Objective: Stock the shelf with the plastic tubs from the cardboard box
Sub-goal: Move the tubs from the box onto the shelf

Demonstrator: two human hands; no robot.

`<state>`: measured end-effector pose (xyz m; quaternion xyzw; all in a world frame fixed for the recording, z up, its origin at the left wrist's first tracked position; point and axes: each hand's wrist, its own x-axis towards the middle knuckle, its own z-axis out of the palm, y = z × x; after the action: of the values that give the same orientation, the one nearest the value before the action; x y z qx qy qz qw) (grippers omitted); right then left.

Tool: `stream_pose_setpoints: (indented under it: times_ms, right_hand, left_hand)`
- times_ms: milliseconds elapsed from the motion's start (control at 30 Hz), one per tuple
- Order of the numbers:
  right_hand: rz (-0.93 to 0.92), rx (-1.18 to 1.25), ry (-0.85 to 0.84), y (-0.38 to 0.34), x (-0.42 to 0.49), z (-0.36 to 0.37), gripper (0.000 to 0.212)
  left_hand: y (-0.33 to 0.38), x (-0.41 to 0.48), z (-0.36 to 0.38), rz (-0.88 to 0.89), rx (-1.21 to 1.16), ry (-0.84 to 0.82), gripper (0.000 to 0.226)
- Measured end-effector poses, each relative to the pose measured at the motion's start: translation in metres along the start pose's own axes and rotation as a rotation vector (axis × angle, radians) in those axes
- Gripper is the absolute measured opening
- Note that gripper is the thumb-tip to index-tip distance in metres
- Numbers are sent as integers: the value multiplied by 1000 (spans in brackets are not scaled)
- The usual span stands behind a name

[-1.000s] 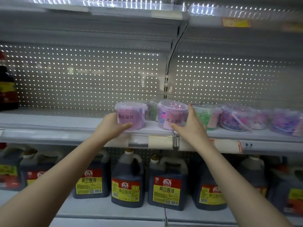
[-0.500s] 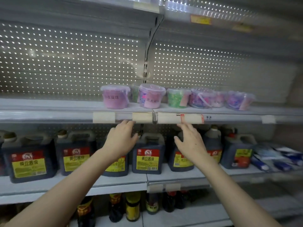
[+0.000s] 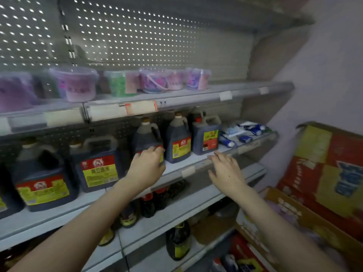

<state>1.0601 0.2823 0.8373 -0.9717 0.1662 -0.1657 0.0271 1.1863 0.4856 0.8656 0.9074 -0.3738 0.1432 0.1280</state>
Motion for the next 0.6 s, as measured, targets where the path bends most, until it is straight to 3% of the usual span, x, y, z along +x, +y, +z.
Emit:
stream_pose_setpoints:
  times_ms: [600]
  right_hand:
    - [479,-25,-116,338,-148,55,39]
  left_hand:
    - [296,73,210,299,-24,-379,46]
